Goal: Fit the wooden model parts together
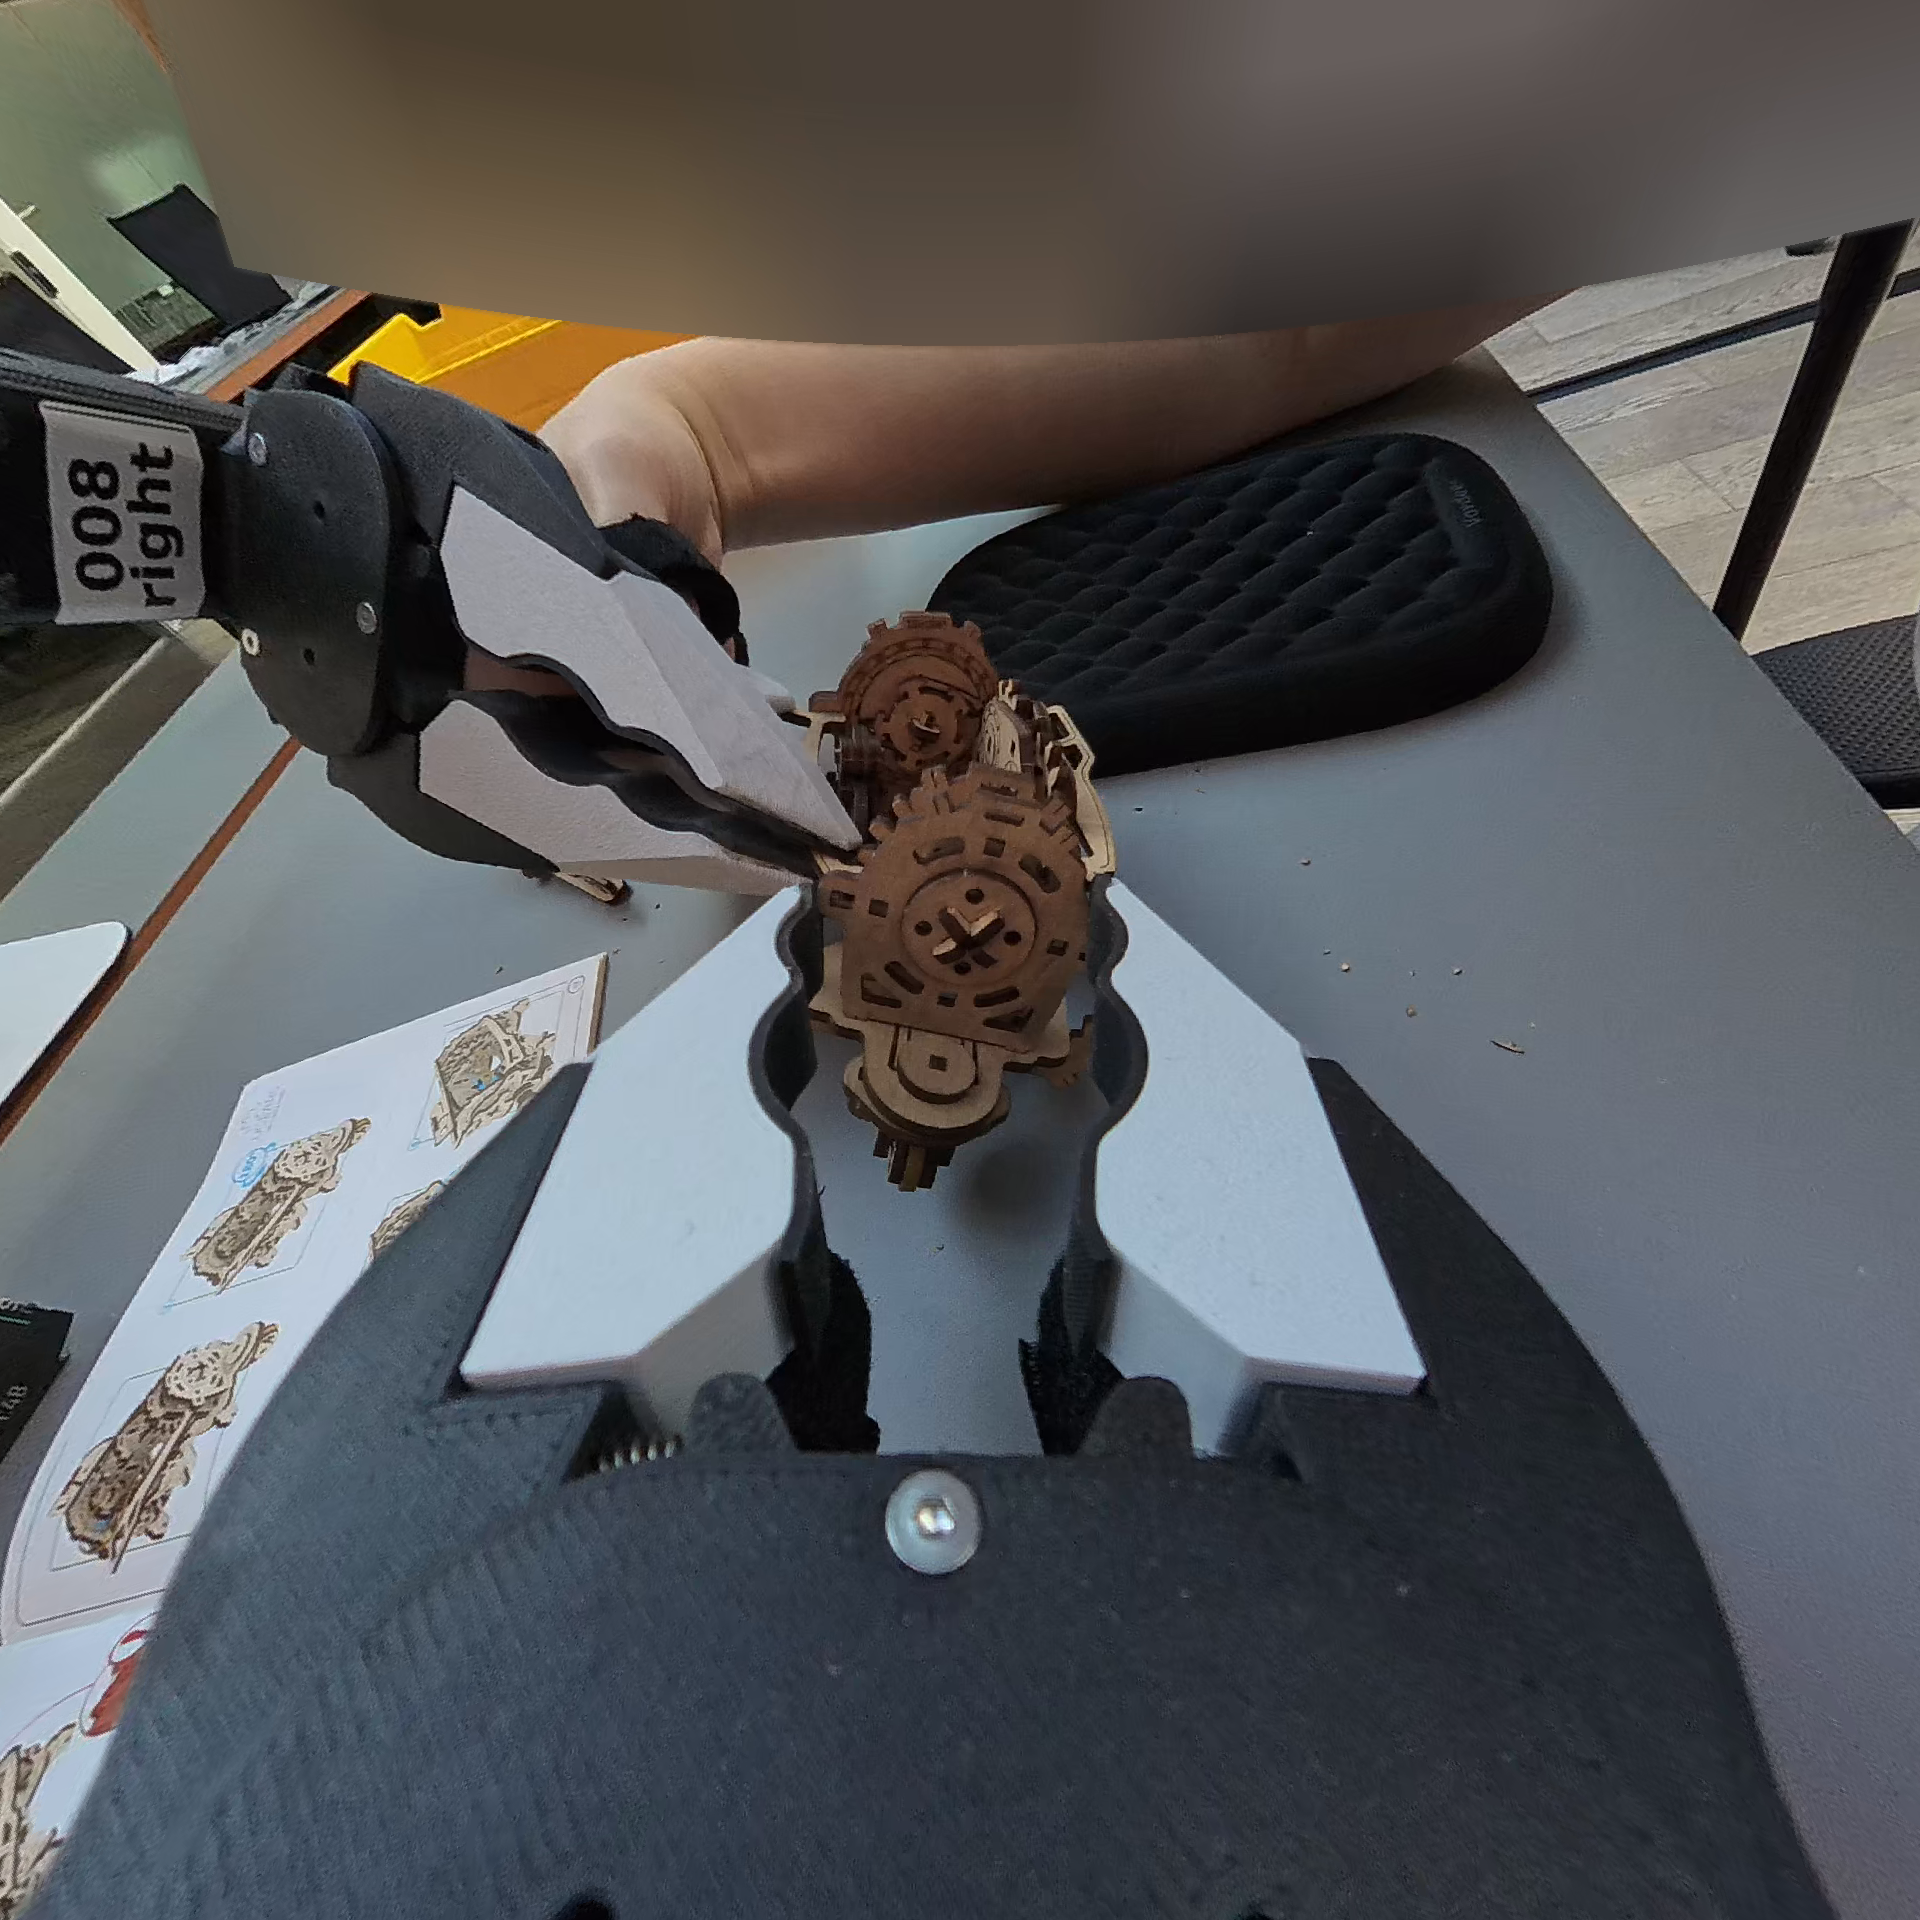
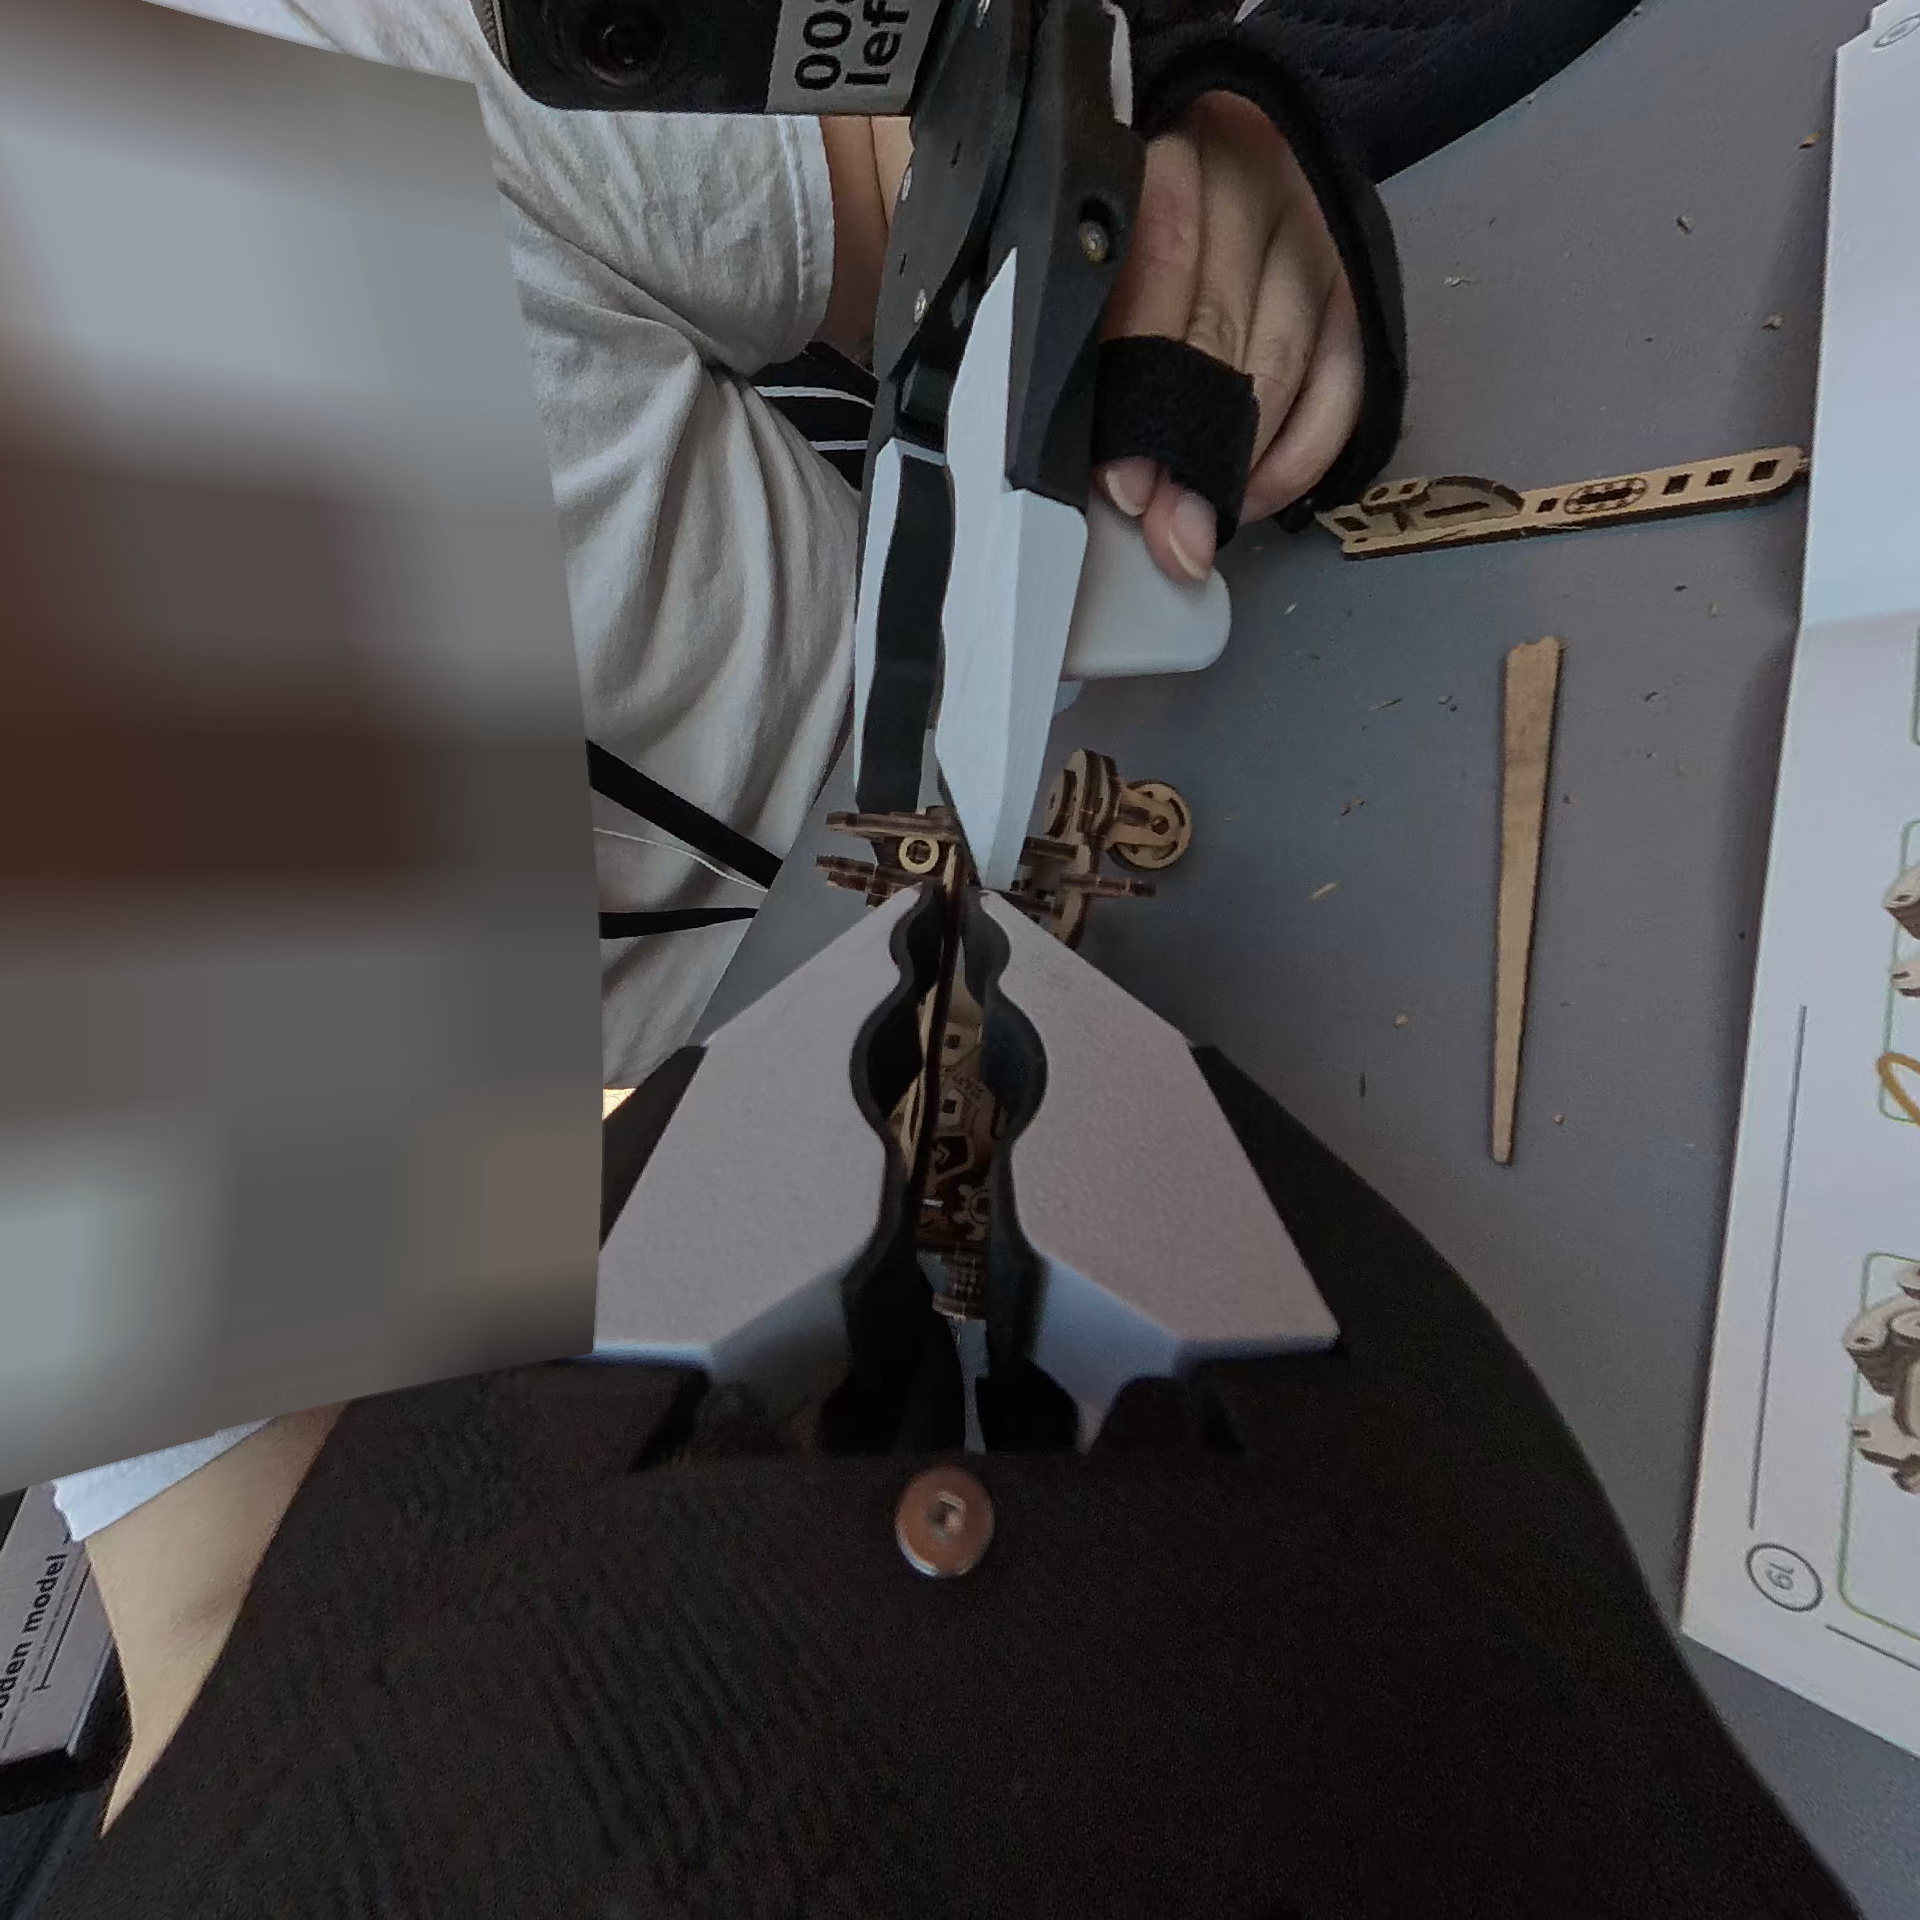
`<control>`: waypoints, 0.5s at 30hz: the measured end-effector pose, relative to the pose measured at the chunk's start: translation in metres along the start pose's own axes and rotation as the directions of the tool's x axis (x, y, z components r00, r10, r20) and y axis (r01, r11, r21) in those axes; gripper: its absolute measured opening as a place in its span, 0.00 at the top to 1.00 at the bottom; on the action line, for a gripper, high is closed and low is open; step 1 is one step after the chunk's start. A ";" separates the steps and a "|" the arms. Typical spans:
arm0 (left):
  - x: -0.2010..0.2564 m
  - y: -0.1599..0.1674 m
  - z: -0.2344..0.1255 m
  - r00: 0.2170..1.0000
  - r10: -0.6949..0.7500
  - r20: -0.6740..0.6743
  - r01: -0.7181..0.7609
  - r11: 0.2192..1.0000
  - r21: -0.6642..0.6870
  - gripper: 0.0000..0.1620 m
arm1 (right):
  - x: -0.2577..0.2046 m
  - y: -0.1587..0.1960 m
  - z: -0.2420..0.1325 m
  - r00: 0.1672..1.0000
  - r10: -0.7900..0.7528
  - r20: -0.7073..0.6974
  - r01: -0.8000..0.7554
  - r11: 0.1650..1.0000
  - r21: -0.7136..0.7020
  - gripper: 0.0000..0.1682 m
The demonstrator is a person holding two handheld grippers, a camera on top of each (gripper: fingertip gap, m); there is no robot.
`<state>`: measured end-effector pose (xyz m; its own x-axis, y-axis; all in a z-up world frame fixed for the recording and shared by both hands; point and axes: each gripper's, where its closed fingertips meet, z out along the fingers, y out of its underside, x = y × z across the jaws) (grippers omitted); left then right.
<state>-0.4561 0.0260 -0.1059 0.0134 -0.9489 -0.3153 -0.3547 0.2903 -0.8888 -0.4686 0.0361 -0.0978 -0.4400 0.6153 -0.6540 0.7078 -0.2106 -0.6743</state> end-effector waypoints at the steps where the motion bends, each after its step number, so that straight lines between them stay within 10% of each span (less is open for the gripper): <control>1: 0.000 0.000 0.000 1.000 -0.001 0.002 0.001 1.000 0.000 0.70 | 0.000 0.000 -0.001 1.000 -0.004 0.000 0.004 1.000 0.003 0.99; 15: 0.000 0.002 0.001 0.999 0.031 0.022 -0.031 0.999 -0.010 0.70 | 0.003 0.000 -0.005 1.000 -0.003 0.000 0.003 1.000 0.009 0.99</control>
<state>-0.4557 0.0265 -0.1079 0.0229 -0.9365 -0.3499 -0.3644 0.3181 -0.8752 -0.4667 0.0420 -0.0983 -0.4423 0.6159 -0.6520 0.7016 -0.2153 -0.6793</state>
